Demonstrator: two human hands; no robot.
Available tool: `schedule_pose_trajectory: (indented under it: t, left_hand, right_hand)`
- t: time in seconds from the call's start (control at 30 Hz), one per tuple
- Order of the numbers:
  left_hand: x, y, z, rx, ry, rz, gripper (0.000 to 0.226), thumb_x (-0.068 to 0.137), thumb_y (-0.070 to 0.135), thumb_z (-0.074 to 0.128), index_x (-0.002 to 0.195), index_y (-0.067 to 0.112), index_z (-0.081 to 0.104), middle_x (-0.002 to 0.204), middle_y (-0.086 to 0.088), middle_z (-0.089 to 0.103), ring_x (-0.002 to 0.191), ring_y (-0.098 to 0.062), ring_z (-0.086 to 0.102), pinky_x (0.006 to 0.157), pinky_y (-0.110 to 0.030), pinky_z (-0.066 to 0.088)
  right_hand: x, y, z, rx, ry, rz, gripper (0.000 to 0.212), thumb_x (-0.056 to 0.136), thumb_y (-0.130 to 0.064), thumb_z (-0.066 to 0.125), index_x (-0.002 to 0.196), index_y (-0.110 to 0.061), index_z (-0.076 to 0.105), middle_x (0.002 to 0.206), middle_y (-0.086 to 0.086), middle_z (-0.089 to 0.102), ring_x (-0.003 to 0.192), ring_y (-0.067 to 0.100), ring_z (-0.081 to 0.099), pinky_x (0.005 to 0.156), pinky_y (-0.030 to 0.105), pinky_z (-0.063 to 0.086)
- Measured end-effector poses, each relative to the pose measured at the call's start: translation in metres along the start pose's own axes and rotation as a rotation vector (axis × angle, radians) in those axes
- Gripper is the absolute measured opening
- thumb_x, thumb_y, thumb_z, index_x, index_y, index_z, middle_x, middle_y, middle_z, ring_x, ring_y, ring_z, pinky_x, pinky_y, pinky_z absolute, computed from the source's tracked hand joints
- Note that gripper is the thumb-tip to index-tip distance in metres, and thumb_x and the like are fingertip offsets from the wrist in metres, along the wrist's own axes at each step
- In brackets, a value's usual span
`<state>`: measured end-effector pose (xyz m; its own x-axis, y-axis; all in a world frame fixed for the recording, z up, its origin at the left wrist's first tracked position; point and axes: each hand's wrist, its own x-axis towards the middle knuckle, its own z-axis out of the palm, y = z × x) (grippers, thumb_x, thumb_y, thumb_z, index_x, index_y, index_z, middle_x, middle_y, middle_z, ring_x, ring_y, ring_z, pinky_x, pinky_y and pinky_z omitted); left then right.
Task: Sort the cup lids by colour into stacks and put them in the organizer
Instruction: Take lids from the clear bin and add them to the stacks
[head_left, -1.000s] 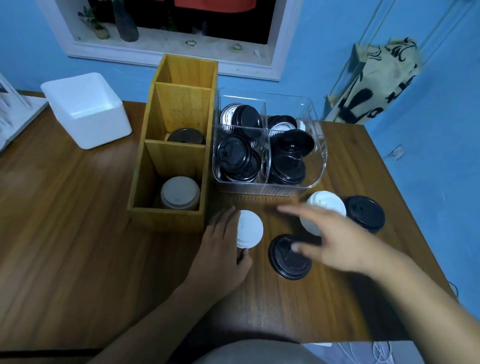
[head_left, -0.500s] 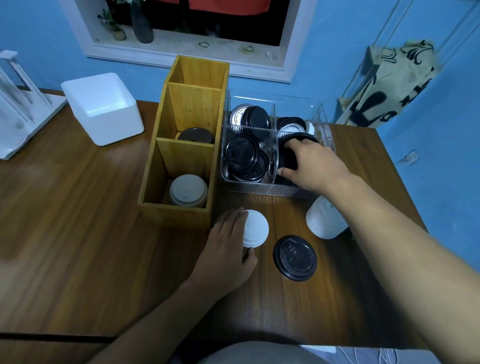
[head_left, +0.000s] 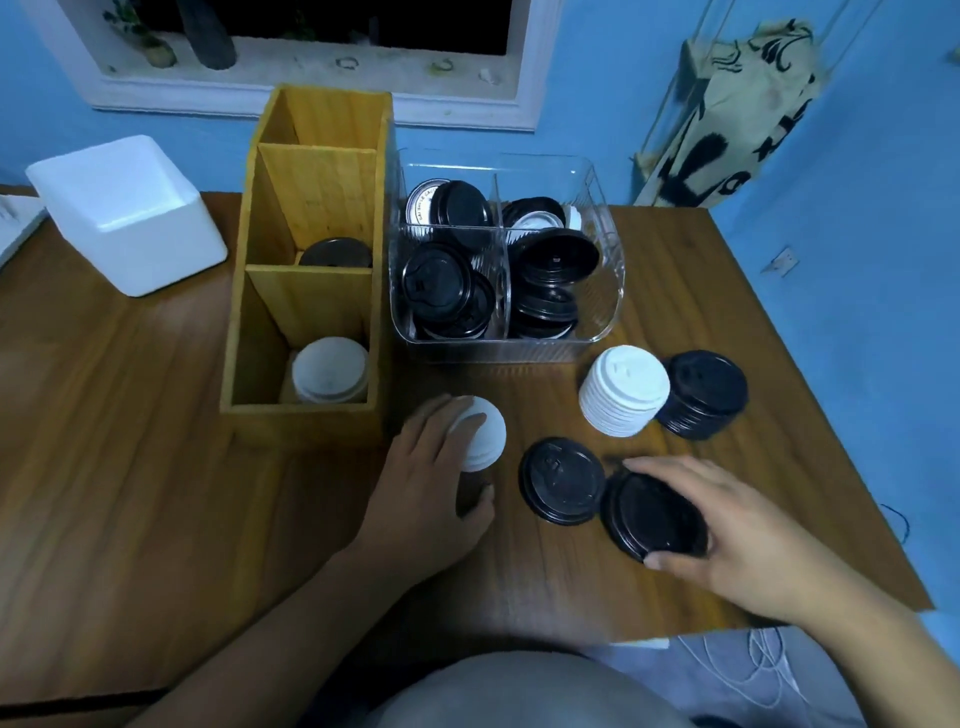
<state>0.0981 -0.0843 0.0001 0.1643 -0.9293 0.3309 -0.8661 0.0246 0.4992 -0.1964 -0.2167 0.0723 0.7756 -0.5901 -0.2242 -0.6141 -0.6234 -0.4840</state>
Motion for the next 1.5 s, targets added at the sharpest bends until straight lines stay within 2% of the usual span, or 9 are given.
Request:
schedule_pose_trajectory:
  t: [0.17, 0.27, 0.37, 0.6, 0.73, 0.83, 1.0, 1.3, 1.5]
  left_hand:
    - [-0.001, 0.015, 0.001, 0.089, -0.022, 0.149, 0.062, 0.082, 0.036, 0.075, 0.137, 0.011, 0.060, 0.149, -0.006, 0.051, 0.143, -0.026, 0.040, 0.116, -0.043, 0.036]
    - [0.006, 0.032, 0.007, 0.022, -0.085, 0.169, 0.066, 0.085, 0.038, 0.074, 0.142, 0.010, 0.055, 0.150, -0.005, 0.048, 0.141, -0.021, 0.042, 0.119, -0.030, 0.029]
    - [0.013, 0.046, 0.018, -0.022, -0.200, 0.100, 0.082, 0.085, 0.041, 0.075, 0.152, 0.011, 0.039, 0.159, -0.006, 0.037, 0.146, -0.021, 0.035, 0.118, -0.026, 0.022]
    - [0.016, 0.050, 0.027, -0.065, -0.247, 0.056, 0.087, 0.081, 0.048, 0.079, 0.149, 0.010, 0.040, 0.144, -0.005, 0.050, 0.132, -0.018, 0.042, 0.112, -0.032, 0.037]
    - [0.010, 0.048, 0.027, -0.083, -0.266, 0.040, 0.094, 0.077, 0.057, 0.078, 0.149, 0.012, 0.039, 0.145, -0.002, 0.047, 0.134, -0.015, 0.041, 0.113, -0.025, 0.028]
    - [0.010, 0.046, 0.024, -0.166, -0.307, 0.043, 0.095, 0.080, 0.050, 0.078, 0.155, 0.016, 0.031, 0.156, 0.003, 0.037, 0.145, -0.009, 0.029, 0.117, -0.013, 0.010]
    - [0.014, 0.039, 0.025, -0.263, -0.323, -0.013, 0.099, 0.076, 0.048, 0.084, 0.154, 0.018, 0.033, 0.147, 0.009, 0.046, 0.136, -0.001, 0.034, 0.111, -0.004, 0.012]
    - [0.014, 0.039, 0.030, -0.263, -0.306, -0.033, 0.104, 0.075, 0.065, 0.073, 0.155, 0.011, 0.034, 0.145, 0.001, 0.050, 0.136, -0.010, 0.038, 0.112, -0.007, 0.010]
    - [0.015, 0.038, 0.032, -0.244, -0.329, -0.045, 0.107, 0.074, 0.057, 0.082, 0.157, 0.012, 0.030, 0.150, -0.003, 0.045, 0.140, -0.015, 0.034, 0.115, -0.024, 0.018]
  right_hand:
    - [-0.019, 0.014, 0.012, 0.123, -0.020, 0.046, 0.098, 0.079, -0.007, 0.080, 0.146, -0.057, 0.029, 0.152, -0.038, 0.023, 0.146, -0.013, 0.015, 0.121, 0.030, 0.029]
    - [-0.026, 0.013, 0.020, 0.054, 0.194, 0.110, 0.084, 0.080, -0.044, 0.080, 0.149, -0.044, 0.034, 0.153, -0.026, 0.034, 0.143, 0.000, 0.029, 0.115, 0.041, 0.038]
    - [-0.024, 0.004, 0.032, -0.125, 0.354, 0.307, 0.091, 0.075, -0.085, 0.055, 0.149, -0.034, 0.036, 0.136, -0.016, 0.046, 0.120, 0.012, 0.043, 0.095, 0.036, 0.049]
    - [-0.030, 0.013, 0.037, 0.218, 0.214, 0.120, 0.094, 0.072, -0.017, 0.072, 0.152, -0.038, 0.029, 0.157, -0.027, 0.024, 0.150, 0.000, 0.014, 0.123, 0.037, 0.022]
    - [-0.028, 0.016, 0.045, 0.043, 0.326, 0.162, 0.088, 0.076, -0.054, 0.077, 0.150, -0.035, 0.033, 0.150, -0.017, 0.037, 0.141, 0.004, 0.028, 0.116, 0.033, 0.030]
    - [-0.024, 0.017, 0.047, 0.083, 0.350, 0.132, 0.082, 0.076, -0.054, 0.079, 0.146, -0.039, 0.040, 0.138, -0.025, 0.046, 0.135, 0.000, 0.034, 0.113, 0.029, 0.035]
    - [-0.005, -0.005, 0.033, 0.169, 0.353, 0.022, 0.083, 0.068, -0.059, 0.083, 0.141, -0.031, 0.053, 0.138, -0.026, 0.050, 0.134, 0.000, 0.042, 0.111, 0.014, 0.030]
    - [0.044, -0.019, 0.045, 0.079, 0.178, -0.125, 0.082, 0.074, -0.059, 0.080, 0.144, -0.029, 0.050, 0.147, -0.015, 0.047, 0.139, 0.005, 0.036, 0.115, 0.035, 0.036]
    - [0.049, -0.022, 0.048, 0.083, 0.167, -0.148, 0.078, 0.078, -0.062, 0.075, 0.144, -0.028, 0.052, 0.144, -0.016, 0.048, 0.137, 0.006, 0.037, 0.116, 0.031, 0.034]
